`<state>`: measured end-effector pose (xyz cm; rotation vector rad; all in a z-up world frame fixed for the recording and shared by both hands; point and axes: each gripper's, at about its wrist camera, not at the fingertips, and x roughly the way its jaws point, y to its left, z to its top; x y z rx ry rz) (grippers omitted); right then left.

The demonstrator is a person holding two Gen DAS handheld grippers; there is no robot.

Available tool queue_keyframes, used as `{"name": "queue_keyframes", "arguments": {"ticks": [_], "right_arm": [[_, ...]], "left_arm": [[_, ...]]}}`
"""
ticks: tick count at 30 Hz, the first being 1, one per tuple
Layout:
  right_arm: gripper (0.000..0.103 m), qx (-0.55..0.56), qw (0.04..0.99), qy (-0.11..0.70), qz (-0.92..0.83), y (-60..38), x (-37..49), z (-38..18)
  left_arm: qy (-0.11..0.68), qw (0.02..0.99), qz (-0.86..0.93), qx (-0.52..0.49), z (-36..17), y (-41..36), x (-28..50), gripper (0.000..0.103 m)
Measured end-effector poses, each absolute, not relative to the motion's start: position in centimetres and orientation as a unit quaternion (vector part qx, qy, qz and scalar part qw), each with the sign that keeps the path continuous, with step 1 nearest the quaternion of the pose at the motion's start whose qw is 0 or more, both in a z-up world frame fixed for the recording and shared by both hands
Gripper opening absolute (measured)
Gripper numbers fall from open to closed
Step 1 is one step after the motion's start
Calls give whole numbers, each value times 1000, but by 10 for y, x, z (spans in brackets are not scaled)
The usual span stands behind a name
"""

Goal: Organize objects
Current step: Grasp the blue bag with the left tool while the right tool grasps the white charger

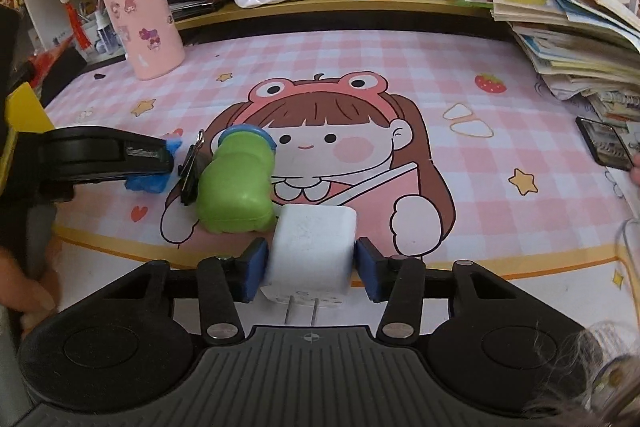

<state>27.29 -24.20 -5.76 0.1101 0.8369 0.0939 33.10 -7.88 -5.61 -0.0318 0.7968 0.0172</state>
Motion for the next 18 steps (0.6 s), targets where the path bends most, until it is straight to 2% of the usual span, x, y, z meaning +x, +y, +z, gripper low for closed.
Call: {"name": "queue_keyframes", "arguments": {"ticks": [10, 18], "right_arm": [[43, 52, 918, 390, 38, -245, 242, -43], [43, 43, 922, 384, 35, -236, 197, -27]], "left_arm": [[363, 930, -37, -44, -23, -69, 260, 25], [365, 928, -61, -48, -18, -54, 196, 25]]}}
